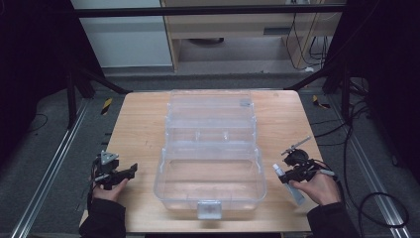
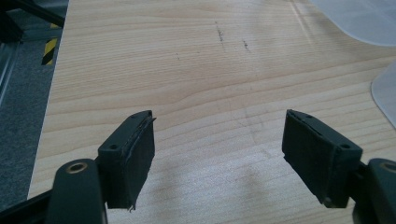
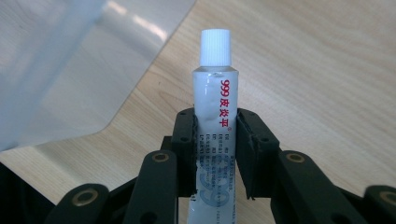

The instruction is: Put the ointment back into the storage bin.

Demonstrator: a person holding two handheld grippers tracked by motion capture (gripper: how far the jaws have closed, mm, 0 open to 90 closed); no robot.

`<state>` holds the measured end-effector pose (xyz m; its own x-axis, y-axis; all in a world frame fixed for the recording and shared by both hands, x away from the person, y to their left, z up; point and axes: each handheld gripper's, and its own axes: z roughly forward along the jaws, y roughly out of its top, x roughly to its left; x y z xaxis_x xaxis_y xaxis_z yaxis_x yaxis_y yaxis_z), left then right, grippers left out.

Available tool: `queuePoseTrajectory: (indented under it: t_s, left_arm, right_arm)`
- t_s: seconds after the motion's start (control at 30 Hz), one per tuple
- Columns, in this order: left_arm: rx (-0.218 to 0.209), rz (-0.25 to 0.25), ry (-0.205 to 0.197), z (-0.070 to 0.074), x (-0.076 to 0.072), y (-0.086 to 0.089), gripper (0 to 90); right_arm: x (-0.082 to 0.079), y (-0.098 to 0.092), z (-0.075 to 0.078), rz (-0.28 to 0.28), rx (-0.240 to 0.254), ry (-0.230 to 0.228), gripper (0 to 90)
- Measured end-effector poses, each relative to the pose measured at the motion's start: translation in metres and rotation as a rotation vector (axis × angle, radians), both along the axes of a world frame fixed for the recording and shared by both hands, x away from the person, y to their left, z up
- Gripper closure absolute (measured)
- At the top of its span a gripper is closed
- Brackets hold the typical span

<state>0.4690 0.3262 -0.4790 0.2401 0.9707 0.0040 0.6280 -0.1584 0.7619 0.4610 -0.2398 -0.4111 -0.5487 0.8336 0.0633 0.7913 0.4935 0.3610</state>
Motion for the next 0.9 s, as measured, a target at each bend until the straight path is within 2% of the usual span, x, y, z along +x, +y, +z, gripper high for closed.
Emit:
queuePoseTrajectory:
  t_s: [0.13,0.3,0.33,0.37,0.4,0.47,0.53,0.57,0.9]
  left_arm:
    - [0.000,-0.002,0.003,0.000,0.000,-0.001,25.3]
    - [-0.003,-0.008,0.002,0.000,0.000,0.000,25.3]
    - [-0.003,-0.008,0.002,0.000,0.000,0.000,25.4]
    - [0.000,-0.009,0.005,-0.001,0.000,0.000,25.4]
    - [0.000,-0.009,0.005,-0.001,0.000,0.000,25.4]
    - [0.000,-0.009,0.004,-0.001,0.001,0.000,25.4]
    - [-0.001,-0.009,0.003,-0.001,0.001,-0.001,25.6]
    - [-0.002,-0.012,0.005,-0.001,0.001,-0.001,25.6]
    - [0.004,-0.024,0.010,0.000,0.001,-0.004,26.3]
  right_arm:
    - [-0.001,-0.001,0.011,0.014,0.011,-0.027,69.8]
    - [-0.001,0.003,0.036,0.033,0.024,-0.083,69.9]
    - [-0.001,0.003,0.036,0.033,0.024,-0.083,69.9]
    - [-0.001,0.005,0.045,0.052,0.028,-0.104,69.9]
    - [-0.001,0.005,0.050,0.076,0.028,-0.117,69.9]
    - [-0.002,0.007,0.054,0.089,0.029,-0.126,69.9]
    - [-0.002,0.011,0.063,0.135,0.038,-0.152,69.8]
    - [-0.002,0.015,0.069,0.178,0.044,-0.166,69.9]
    - [-0.001,0.053,0.094,0.365,0.037,-0.205,69.8]
